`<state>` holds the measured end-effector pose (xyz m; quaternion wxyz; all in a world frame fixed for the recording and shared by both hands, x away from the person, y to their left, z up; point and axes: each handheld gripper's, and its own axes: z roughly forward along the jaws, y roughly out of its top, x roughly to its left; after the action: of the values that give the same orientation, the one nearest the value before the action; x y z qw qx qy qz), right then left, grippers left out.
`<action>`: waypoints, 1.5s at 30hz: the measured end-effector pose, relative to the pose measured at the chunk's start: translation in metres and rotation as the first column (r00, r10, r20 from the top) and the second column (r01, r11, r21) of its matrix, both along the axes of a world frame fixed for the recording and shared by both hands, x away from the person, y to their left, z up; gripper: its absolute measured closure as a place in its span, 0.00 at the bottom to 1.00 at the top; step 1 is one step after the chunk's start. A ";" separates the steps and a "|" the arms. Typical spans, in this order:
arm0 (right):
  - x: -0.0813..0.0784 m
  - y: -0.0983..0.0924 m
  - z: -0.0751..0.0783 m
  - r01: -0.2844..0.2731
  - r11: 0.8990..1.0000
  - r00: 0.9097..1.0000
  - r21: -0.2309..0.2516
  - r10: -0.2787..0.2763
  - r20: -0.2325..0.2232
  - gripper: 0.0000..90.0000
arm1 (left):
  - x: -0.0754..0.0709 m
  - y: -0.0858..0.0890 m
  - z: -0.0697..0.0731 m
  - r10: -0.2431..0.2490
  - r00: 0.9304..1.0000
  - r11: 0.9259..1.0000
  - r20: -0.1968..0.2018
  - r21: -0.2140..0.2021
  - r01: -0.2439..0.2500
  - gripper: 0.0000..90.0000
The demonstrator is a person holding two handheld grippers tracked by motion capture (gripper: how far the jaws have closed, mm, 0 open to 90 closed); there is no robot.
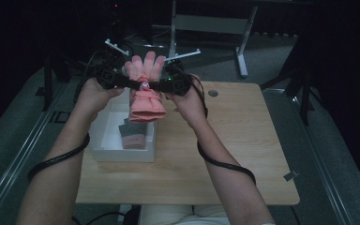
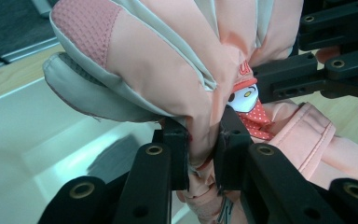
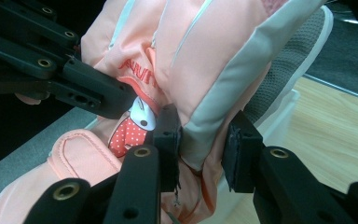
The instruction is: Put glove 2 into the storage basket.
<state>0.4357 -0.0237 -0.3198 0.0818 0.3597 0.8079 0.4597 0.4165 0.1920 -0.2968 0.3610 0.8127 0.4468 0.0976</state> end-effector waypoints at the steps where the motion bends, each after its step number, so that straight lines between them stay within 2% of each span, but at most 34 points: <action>1: 0.000 0.005 -0.001 -0.003 1.000 1.000 -0.002 0.003 0.001 0.78 | -0.001 0.004 -0.001 0.011 1.000 1.000 -0.001 0.001 -0.011 0.86; 8: 0.003 0.035 -0.020 -0.019 1.000 0.999 0.021 0.019 -0.033 0.78 | -0.003 0.029 -0.017 0.055 0.998 0.998 -0.027 0.032 -0.055 0.86; 11: 0.004 0.047 -0.032 -0.022 1.000 0.999 0.004 0.022 -0.046 0.78 | -0.001 0.037 -0.030 0.068 0.996 0.997 -0.050 0.026 -0.066 0.86; 15: 0.009 0.055 -0.048 -0.021 1.000 0.997 -0.014 0.019 -0.079 0.78 | 0.003 0.041 -0.047 0.087 0.993 0.996 -0.075 0.027 -0.085 0.86; 16: 0.009 0.055 -0.048 -0.021 1.000 0.997 -0.014 0.019 -0.079 0.78 | 0.003 0.041 -0.047 0.087 0.993 0.996 -0.075 0.027 -0.085 0.86; 20: 0.014 0.060 -0.066 -0.016 0.999 0.994 -0.032 0.012 -0.109 0.78 | 0.008 0.044 -0.066 0.098 0.990 0.995 -0.106 0.037 -0.095 0.86; 21: 0.014 0.060 -0.066 -0.016 0.999 0.994 -0.032 0.012 -0.109 0.78 | 0.008 0.044 -0.066 0.098 0.990 0.995 -0.106 0.037 -0.095 0.86; 22: 0.015 0.062 -0.070 -0.019 0.999 0.994 -0.046 0.014 -0.112 0.78 | 0.010 0.045 -0.078 0.104 0.986 0.994 -0.127 0.036 -0.101 0.86; 23: 0.016 0.065 -0.080 -0.016 0.998 0.992 -0.065 0.007 -0.129 0.78 | 0.011 0.046 -0.084 0.108 0.985 0.994 -0.135 0.036 -0.104 0.86; 28: 0.019 0.069 -0.102 -0.009 0.993 0.986 -0.120 -0.011 -0.167 0.78 | 0.016 0.043 -0.112 0.115 0.977 0.993 -0.180 0.028 -0.111 0.86; 35: 0.022 0.074 -0.122 -0.017 0.978 0.982 -0.206 -0.023 -0.189 0.77 | 0.020 0.041 -0.135 0.119 0.969 0.993 -0.219 0.044 -0.112 0.86; 40: 0.021 0.078 -0.124 -0.035 0.964 0.984 -0.263 -0.012 -0.175 0.77 | 0.019 0.042 -0.143 0.127 0.962 0.992 -0.243 0.037 -0.121 0.85; 41: 0.021 0.078 -0.124 -0.035 0.964 0.984 -0.263 -0.012 -0.175 0.77 | 0.019 0.042 -0.143 0.127 0.962 0.992 -0.243 0.037 -0.121 0.85; 43: 0.021 0.082 -0.124 -0.042 0.950 0.985 -0.309 -0.012 -0.171 0.76 | 0.020 0.040 -0.146 0.130 0.959 0.991 -0.253 0.047 -0.122 0.85; 45: 0.021 0.084 -0.124 -0.049 0.944 0.984 -0.327 -0.009 -0.175 0.75 | 0.020 0.040 -0.147 0.134 0.957 0.991 -0.257 0.052 -0.124 0.85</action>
<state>0.4568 0.0605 -0.4434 0.0652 0.3714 0.8811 0.2854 0.4368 0.2315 -0.4438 0.2777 0.7939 0.5405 0.0213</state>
